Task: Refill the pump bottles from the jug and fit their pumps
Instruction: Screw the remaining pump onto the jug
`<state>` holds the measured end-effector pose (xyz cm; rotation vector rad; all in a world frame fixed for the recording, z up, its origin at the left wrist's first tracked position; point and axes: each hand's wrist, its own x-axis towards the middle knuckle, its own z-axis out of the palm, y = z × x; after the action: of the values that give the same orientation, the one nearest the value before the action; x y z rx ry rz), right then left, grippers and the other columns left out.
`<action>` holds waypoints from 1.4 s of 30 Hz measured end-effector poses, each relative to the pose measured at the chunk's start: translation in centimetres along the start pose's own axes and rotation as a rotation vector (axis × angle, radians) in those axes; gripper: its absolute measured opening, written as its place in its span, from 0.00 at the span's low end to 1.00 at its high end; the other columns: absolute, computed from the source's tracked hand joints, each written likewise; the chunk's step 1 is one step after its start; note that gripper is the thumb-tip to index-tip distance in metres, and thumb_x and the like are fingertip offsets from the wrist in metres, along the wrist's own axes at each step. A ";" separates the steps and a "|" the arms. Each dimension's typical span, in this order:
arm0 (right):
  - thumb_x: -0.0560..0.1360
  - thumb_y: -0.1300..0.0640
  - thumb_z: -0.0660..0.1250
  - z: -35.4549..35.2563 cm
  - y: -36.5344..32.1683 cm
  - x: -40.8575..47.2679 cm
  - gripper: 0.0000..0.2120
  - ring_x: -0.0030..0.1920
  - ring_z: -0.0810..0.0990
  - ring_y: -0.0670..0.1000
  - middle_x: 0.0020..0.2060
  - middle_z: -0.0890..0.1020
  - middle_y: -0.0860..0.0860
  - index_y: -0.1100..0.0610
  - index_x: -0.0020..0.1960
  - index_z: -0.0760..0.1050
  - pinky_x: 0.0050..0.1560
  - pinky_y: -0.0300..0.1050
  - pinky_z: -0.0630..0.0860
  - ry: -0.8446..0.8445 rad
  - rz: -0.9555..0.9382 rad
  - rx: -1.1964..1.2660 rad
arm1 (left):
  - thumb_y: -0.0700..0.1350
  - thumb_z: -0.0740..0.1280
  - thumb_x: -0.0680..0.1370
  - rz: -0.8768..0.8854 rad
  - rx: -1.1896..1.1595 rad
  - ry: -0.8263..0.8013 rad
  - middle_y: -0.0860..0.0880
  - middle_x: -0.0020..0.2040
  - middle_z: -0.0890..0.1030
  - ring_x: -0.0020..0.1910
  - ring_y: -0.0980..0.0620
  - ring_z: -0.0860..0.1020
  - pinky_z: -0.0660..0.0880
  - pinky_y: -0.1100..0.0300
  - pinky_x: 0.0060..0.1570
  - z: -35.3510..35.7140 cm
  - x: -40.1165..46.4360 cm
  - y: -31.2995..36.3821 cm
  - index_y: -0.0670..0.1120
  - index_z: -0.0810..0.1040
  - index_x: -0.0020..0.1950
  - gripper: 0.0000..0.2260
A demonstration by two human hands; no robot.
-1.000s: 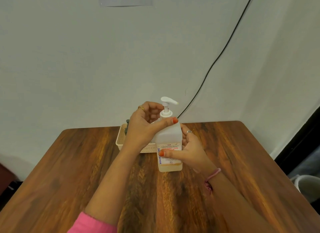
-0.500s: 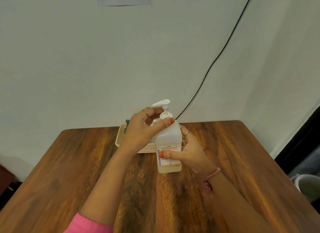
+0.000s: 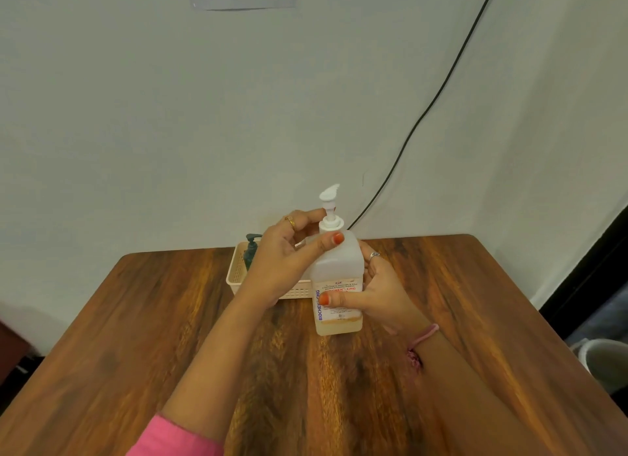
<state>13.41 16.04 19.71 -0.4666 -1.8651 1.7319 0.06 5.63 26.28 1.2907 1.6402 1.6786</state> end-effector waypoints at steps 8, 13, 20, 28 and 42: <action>0.60 0.57 0.82 0.3 -0.4 0.1 0.39 0.54 0.83 0.55 0.55 0.82 0.54 0.56 0.67 0.68 0.51 0.55 0.81 -0.013 -0.012 -0.014 | 0.55 0.76 0.68 -0.004 -0.046 0.010 0.54 0.56 0.83 0.53 0.54 0.81 0.81 0.54 0.50 1.3 -0.3 1.2 0.54 0.81 0.52 0.15; 0.60 0.56 0.81 0.1 -0.5 -0.1 0.38 0.54 0.83 0.56 0.55 0.82 0.55 0.57 0.66 0.69 0.50 0.55 0.81 -0.042 -0.002 0.016 | 0.53 0.78 0.65 0.023 0.007 0.029 0.48 0.55 0.81 0.55 0.49 0.80 0.78 0.43 0.55 0.4 0.3 0.8 0.52 0.83 0.54 0.19; 0.59 0.56 0.81 -0.7 -0.4 -0.4 0.35 0.53 0.83 0.58 0.53 0.83 0.57 0.58 0.63 0.71 0.50 0.56 0.80 -0.090 0.032 0.047 | 0.41 0.65 0.78 -0.067 -0.089 -0.171 0.53 0.60 0.81 0.60 0.55 0.79 0.78 0.60 0.56 -0.6 -0.2 0.3 0.51 0.75 0.64 0.15; 0.59 0.60 0.80 -0.4 -0.9 -0.3 0.37 0.53 0.83 0.55 0.54 0.83 0.54 0.54 0.65 0.70 0.48 0.50 0.81 -0.046 -0.007 0.004 | 0.49 0.79 0.63 -0.054 -0.026 0.131 0.53 0.46 0.83 0.45 0.57 0.81 0.81 0.56 0.46 1.1 -0.1 0.2 0.51 0.80 0.49 0.17; 0.62 0.65 0.77 -2.9 0.7 -0.4 0.37 0.55 0.82 0.54 0.57 0.82 0.54 0.55 0.68 0.68 0.49 0.47 0.81 -0.034 0.099 0.039 | 0.50 0.73 0.70 -0.098 0.103 -0.090 0.59 0.59 0.79 0.60 0.62 0.76 0.72 0.60 0.65 1.4 0.4 -1.8 0.56 0.76 0.61 0.19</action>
<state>15.38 18.17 18.99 -0.5255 -1.8566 1.8477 0.54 7.05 24.46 1.2918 1.7268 1.4748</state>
